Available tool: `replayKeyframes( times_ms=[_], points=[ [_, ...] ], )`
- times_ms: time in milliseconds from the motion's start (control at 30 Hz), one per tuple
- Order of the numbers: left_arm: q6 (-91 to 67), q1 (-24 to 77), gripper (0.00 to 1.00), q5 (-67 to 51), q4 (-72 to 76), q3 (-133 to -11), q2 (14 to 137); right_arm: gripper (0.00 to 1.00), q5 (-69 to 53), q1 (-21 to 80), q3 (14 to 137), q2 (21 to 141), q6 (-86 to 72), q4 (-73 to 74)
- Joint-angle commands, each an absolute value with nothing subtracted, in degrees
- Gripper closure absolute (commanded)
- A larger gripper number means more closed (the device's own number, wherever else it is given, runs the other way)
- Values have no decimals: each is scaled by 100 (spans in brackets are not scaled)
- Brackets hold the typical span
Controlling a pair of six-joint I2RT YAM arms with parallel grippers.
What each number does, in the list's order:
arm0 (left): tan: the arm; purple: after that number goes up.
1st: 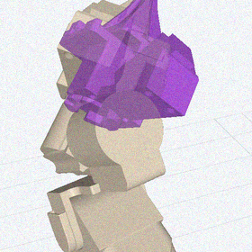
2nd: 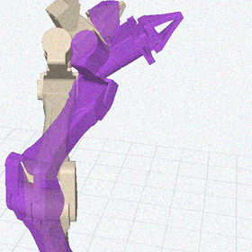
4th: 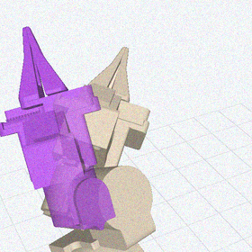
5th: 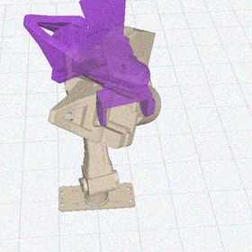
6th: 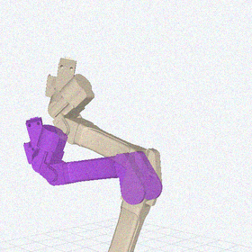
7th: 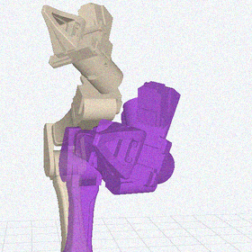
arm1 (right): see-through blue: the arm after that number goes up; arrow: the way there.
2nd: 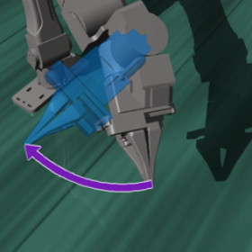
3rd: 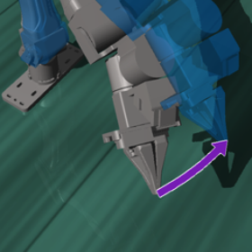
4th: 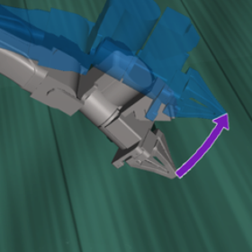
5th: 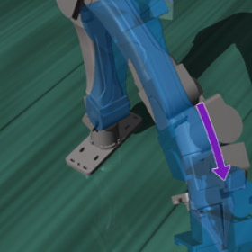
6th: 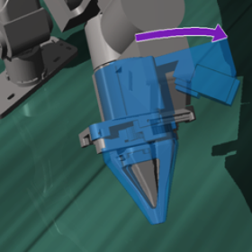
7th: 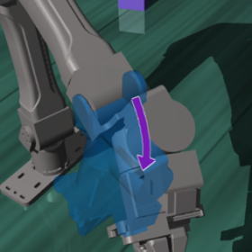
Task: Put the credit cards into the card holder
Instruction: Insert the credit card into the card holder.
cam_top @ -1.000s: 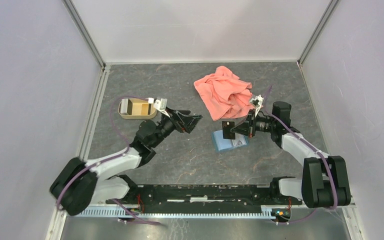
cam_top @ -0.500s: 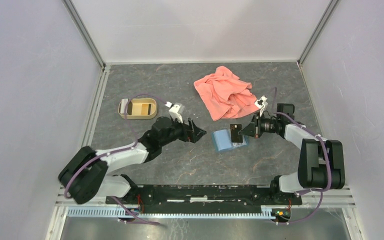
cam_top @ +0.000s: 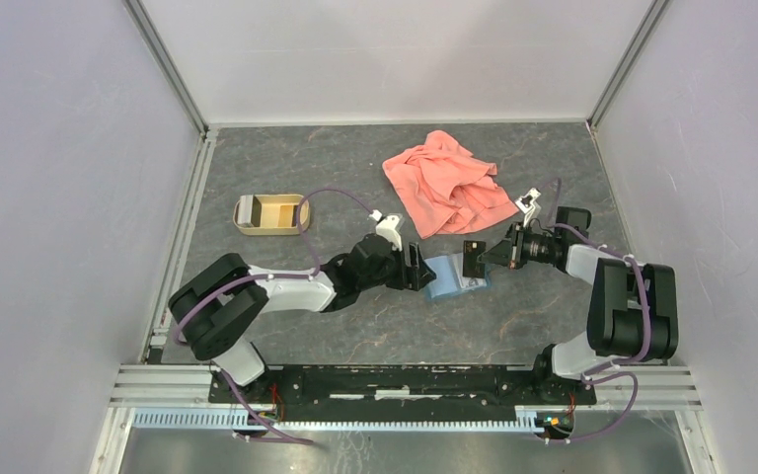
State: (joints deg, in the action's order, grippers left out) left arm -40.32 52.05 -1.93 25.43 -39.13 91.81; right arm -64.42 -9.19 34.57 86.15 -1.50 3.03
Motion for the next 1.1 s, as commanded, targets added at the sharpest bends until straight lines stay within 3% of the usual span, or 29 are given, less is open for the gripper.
replayKeyframes(
  times_ms=[0, 267, 767, 1067],
  points=[
    [-4245, 5381, 25, 470, 2184, -4269, 9392, 100, -6626, -940, 3379, 8850, -430, -100],
    [-4197, 5466, 36, 563, 1876, -4697, 9987, 100, -6771, -812, 3322, 9132, -645, -305],
    [-4315, 5479, 36, 881, 1220, -5074, 10529, 100, -6723, -739, 3292, 9430, -861, -500],
    [-4283, 5484, 47, 1030, 886, -5145, 10706, 100, -6705, -773, 3418, 9378, -656, -292]
  ],
)
